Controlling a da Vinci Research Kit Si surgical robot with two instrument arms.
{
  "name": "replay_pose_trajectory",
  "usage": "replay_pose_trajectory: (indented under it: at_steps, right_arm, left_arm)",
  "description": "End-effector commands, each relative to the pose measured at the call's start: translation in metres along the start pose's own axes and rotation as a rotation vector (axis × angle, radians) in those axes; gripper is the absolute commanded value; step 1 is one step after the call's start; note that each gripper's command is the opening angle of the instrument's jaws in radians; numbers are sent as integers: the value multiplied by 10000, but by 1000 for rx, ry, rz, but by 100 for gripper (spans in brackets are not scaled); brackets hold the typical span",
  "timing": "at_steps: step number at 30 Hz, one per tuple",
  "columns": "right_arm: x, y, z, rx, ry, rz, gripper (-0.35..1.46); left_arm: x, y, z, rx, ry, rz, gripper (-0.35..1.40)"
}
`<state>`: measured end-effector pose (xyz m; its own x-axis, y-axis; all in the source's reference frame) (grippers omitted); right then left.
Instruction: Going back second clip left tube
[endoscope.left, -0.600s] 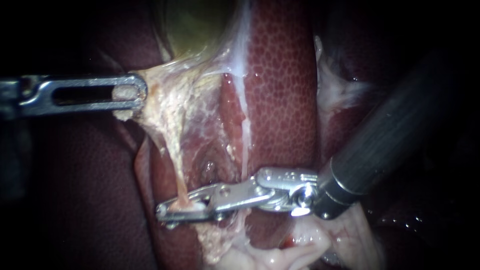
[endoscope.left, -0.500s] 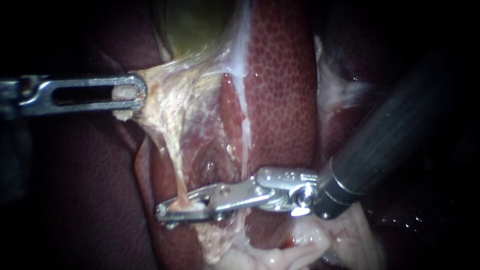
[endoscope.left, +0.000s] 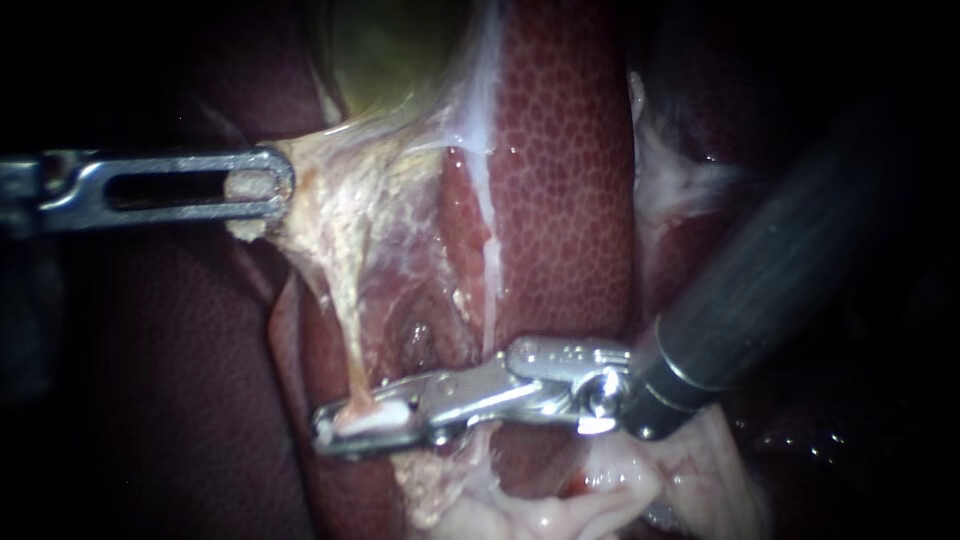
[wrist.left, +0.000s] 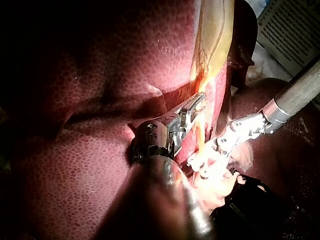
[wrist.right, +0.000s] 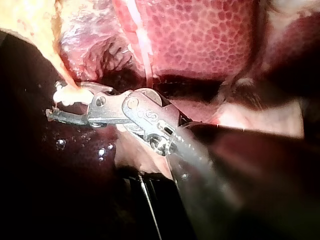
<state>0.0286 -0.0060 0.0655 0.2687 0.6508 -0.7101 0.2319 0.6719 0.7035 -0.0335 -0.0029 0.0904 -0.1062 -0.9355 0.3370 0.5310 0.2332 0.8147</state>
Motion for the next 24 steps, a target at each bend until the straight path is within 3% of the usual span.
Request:
replay_pose_trajectory:
  at_steps: [1, 14, 24]
  right_arm:
    - [1, 2, 1, -16, 19, -8, 60]
    - [14, 8, -43, -38, 27, -38, 60]
    - [29, -4, -100, -50, 32, -59, 60]
  left_arm:
    - [0, 0, 0, 0, 0, 0, -35]
    - [0, 0, -1, 0, 0, 0, -35]
    - [0, 1, -2, 1, 0, 0, -35]
